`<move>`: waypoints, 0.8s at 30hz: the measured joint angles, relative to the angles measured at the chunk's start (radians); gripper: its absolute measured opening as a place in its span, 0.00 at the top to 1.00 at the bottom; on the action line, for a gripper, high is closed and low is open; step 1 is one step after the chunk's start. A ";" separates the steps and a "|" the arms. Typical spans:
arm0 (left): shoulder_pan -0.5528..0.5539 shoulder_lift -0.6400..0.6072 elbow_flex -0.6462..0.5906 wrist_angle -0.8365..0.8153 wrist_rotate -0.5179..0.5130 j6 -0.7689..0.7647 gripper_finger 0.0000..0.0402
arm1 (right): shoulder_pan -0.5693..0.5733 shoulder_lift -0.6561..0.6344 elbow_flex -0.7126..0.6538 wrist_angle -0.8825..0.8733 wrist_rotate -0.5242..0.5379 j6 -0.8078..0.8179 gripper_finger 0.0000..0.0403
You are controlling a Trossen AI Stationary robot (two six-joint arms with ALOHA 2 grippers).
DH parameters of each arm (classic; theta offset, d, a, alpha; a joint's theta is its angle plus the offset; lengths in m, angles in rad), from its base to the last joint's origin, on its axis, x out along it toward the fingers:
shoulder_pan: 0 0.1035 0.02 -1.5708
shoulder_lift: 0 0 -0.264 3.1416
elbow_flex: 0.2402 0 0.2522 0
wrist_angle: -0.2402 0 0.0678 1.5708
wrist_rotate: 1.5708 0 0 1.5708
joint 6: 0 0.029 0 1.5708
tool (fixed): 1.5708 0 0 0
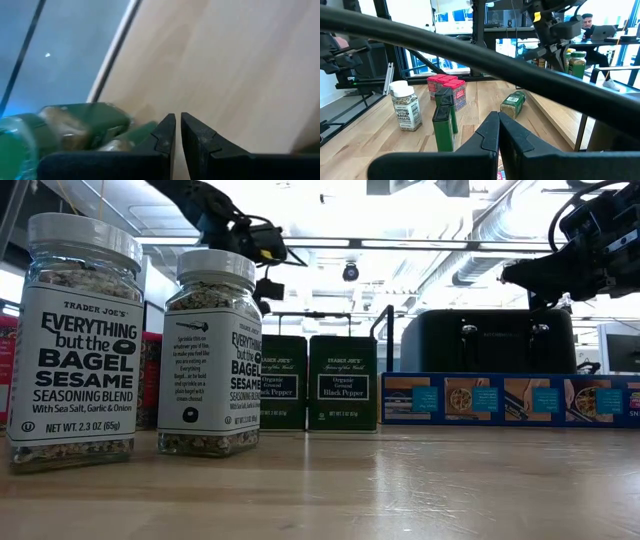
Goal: Shelf spices
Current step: Put the right green seasoning bottle on the shelf aligned with the other green seasoning bottle, then put the green seasoning bottle on the shelf aligned with the other green seasoning bottles
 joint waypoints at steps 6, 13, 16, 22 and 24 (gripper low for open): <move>0.009 0.000 0.014 0.010 -0.075 -0.004 0.94 | 0.000 0.000 0.000 0.000 0.000 0.000 1.00; -0.005 0.000 0.051 0.049 -0.083 0.005 0.94 | 0.000 0.000 0.000 0.000 0.000 0.000 1.00; -0.025 0.000 0.077 0.050 -0.083 0.005 0.94 | 0.000 0.000 0.000 0.000 0.000 0.000 1.00; -0.125 -0.024 0.113 0.011 0.070 0.038 0.94 | 0.000 0.000 0.000 0.000 0.000 0.000 1.00; -0.169 -0.034 0.113 -0.028 0.215 0.042 0.94 | 0.000 0.000 0.000 0.000 0.000 0.000 1.00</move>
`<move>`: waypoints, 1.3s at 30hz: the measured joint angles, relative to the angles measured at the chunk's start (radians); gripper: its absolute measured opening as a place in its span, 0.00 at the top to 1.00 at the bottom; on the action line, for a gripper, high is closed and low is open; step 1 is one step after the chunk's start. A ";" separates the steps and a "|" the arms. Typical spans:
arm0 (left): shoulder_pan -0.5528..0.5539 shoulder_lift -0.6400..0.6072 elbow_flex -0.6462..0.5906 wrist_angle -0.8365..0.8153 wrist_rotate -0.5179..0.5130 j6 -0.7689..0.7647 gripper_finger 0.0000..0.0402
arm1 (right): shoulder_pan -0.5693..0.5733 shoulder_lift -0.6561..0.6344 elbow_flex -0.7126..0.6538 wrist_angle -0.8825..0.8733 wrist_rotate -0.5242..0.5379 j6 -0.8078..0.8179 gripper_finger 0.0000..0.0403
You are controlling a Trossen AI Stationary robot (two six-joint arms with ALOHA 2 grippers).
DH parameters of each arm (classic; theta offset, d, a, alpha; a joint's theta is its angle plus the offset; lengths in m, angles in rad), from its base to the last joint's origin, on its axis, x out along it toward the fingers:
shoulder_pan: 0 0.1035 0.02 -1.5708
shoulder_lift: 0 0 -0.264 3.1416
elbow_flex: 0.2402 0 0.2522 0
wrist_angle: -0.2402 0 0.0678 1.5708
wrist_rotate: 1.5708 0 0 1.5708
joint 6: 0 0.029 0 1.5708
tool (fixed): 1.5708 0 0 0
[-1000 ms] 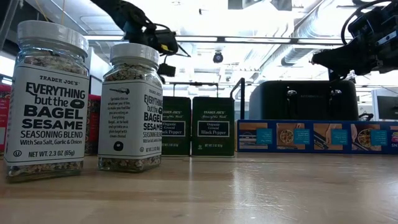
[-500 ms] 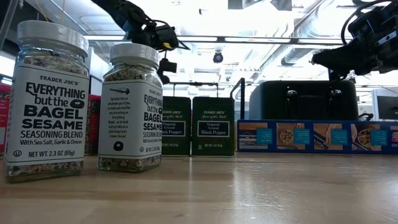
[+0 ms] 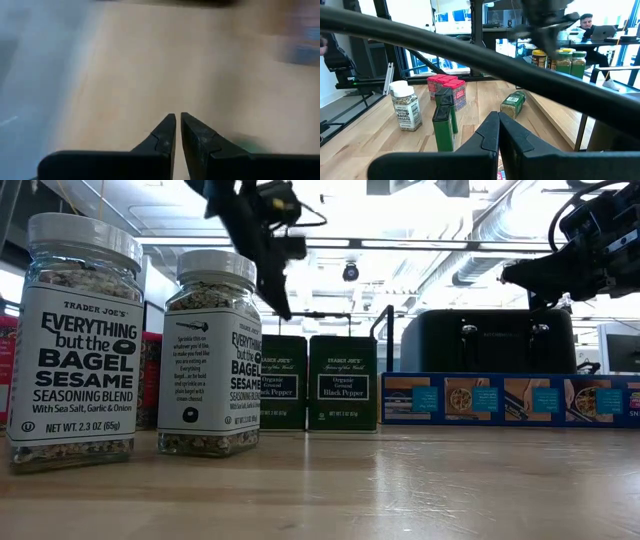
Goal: Shelf spices
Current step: Put the green seasoning bottle on the shelf aligned with the other green seasoning bottles
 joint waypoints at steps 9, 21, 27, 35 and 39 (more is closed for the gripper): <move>-0.218 -0.001 -0.125 -0.056 0.073 -0.037 0.94 | 0.000 0.000 0.000 0.000 0.000 0.000 1.00; -0.205 0.005 -0.277 0.175 -0.047 -0.251 0.94 | 0.000 0.000 0.000 0.000 0.000 0.000 1.00; -0.214 0.006 -0.277 0.126 0.027 -0.206 0.94 | 0.000 0.000 0.000 0.000 0.000 0.000 1.00; -0.243 0.009 -0.352 0.154 -0.011 -0.154 0.94 | 0.000 0.000 0.000 0.000 0.000 0.000 1.00; -0.238 0.012 -0.384 0.218 -0.037 -0.192 0.94 | 0.000 0.000 0.000 0.000 0.000 0.000 1.00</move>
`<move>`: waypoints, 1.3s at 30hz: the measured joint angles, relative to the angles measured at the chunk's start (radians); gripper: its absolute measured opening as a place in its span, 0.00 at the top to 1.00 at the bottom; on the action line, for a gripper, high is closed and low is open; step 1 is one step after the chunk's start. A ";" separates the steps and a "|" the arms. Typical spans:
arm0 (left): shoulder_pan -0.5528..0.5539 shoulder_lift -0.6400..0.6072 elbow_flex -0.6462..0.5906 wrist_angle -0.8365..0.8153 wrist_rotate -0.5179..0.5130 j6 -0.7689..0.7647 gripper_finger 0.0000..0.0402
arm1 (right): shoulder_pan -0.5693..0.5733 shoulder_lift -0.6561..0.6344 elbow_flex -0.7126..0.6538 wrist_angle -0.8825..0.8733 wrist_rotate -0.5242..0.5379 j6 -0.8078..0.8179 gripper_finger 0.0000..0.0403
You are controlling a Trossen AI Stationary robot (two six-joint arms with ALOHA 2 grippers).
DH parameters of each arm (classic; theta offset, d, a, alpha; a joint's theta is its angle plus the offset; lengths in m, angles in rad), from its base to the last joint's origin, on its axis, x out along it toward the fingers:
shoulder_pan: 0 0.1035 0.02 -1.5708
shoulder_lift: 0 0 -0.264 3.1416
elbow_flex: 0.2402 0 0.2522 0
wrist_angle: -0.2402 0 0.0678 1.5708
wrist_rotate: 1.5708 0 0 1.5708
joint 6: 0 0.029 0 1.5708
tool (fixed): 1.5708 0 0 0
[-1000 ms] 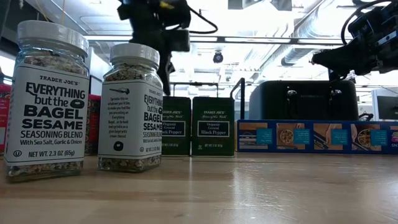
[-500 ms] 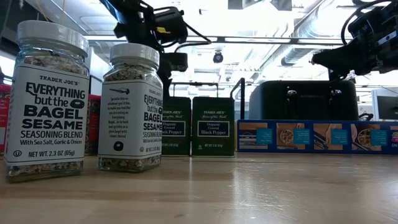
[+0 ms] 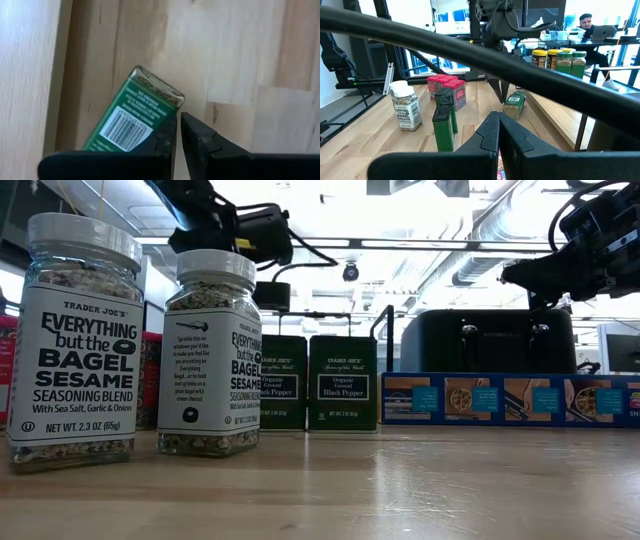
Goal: Shelf spices
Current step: Put the green seasoning bottle on the shelf aligned with the other green seasoning bottles
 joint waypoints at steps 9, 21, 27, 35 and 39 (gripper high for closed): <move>-0.022 -0.004 0.029 0.003 -0.084 -0.061 0.94 | 0.000 0.000 0.000 0.000 0.000 0.000 1.00; 0.074 0.021 0.031 0.010 0.102 -0.197 0.94 | 0.000 0.000 0.000 0.000 0.000 0.000 1.00; 0.075 -0.011 0.068 0.123 0.150 -0.241 0.94 | 0.000 0.000 0.000 0.000 0.000 0.000 1.00; 0.078 -0.049 0.094 -0.054 0.194 -0.073 0.81 | 0.000 0.000 0.000 0.000 0.000 0.000 1.00; 0.041 -0.043 0.080 -0.085 0.212 0.055 0.65 | 0.000 0.000 0.000 0.000 0.000 0.000 1.00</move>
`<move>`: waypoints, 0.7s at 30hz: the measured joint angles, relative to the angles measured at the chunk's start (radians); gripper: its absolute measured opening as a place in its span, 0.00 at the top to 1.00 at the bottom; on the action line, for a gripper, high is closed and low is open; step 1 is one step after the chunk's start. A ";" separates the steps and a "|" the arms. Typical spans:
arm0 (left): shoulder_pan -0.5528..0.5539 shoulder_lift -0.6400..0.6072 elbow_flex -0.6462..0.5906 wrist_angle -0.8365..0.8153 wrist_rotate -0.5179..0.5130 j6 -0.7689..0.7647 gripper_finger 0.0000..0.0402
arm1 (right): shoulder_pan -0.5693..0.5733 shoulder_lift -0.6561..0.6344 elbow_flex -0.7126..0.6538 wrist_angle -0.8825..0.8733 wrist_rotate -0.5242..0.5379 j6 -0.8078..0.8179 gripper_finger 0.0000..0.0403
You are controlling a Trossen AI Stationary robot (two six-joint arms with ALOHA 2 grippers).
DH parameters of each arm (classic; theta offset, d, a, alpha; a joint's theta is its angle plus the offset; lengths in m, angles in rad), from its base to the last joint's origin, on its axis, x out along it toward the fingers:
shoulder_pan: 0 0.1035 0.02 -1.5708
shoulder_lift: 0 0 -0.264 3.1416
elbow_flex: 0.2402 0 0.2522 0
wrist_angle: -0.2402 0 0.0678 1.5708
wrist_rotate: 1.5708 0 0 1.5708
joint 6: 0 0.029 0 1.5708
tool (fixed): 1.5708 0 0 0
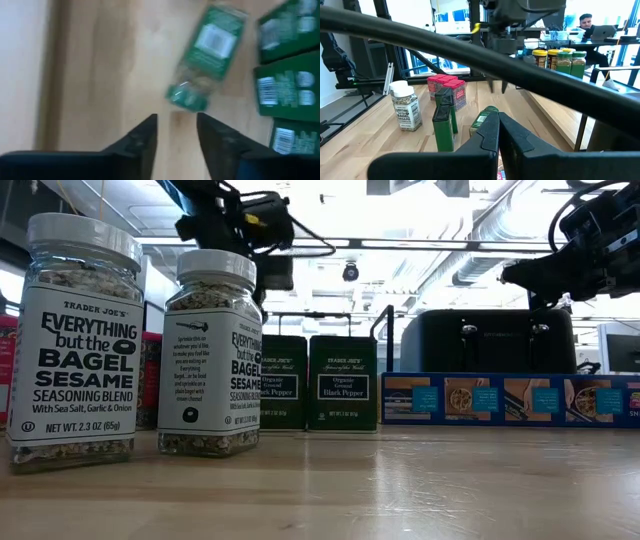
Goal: Shelf spices
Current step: Put the green seasoning bottle on the shelf aligned with the other green seasoning bottles
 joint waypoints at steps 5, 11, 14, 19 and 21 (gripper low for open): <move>-0.037 0.000 -0.029 0.086 -0.003 0.033 0.45 | 0.000 0.000 0.000 0.000 0.000 0.000 1.00; -0.054 0.001 -0.035 0.157 -0.028 0.065 0.25 | 0.000 0.000 0.000 0.000 0.000 0.000 1.00; -0.061 0.021 -0.035 0.153 -0.037 0.101 0.22 | 0.000 0.000 0.000 0.000 0.000 0.000 1.00; -0.081 0.078 -0.035 0.157 -0.036 0.148 0.22 | 0.000 0.000 0.000 0.000 0.000 0.000 1.00; -0.087 0.097 -0.036 0.163 -0.048 0.148 0.22 | 0.000 0.000 0.000 0.000 0.000 0.000 1.00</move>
